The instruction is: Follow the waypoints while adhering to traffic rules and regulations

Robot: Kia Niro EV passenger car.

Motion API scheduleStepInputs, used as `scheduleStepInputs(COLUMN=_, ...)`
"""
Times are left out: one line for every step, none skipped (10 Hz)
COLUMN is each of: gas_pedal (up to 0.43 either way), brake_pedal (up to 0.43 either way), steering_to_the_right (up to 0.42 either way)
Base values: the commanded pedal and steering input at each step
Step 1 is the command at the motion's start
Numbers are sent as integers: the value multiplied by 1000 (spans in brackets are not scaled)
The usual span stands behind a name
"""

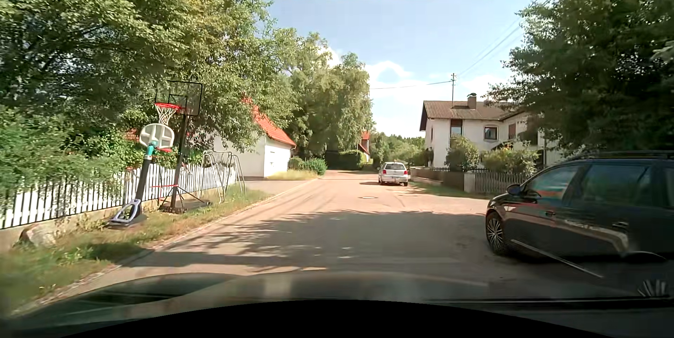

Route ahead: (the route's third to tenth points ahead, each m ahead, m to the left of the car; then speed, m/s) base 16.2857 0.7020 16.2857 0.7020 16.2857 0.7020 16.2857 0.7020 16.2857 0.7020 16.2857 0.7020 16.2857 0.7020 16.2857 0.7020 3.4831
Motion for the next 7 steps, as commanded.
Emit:
scheduleStepInputs(gas_pedal=0, brake_pedal=6, steering_to_the_right=-9)
scheduleStepInputs(gas_pedal=0, brake_pedal=6, steering_to_the_right=-9)
scheduleStepInputs(gas_pedal=0, brake_pedal=6, steering_to_the_right=-6)
scheduleStepInputs(gas_pedal=0, brake_pedal=6, steering_to_the_right=-2)
scheduleStepInputs(gas_pedal=0, brake_pedal=6, steering_to_the_right=5)
scheduleStepInputs(gas_pedal=0, brake_pedal=6, steering_to_the_right=14)
scheduleStepInputs(gas_pedal=0, brake_pedal=6, steering_to_the_right=27)
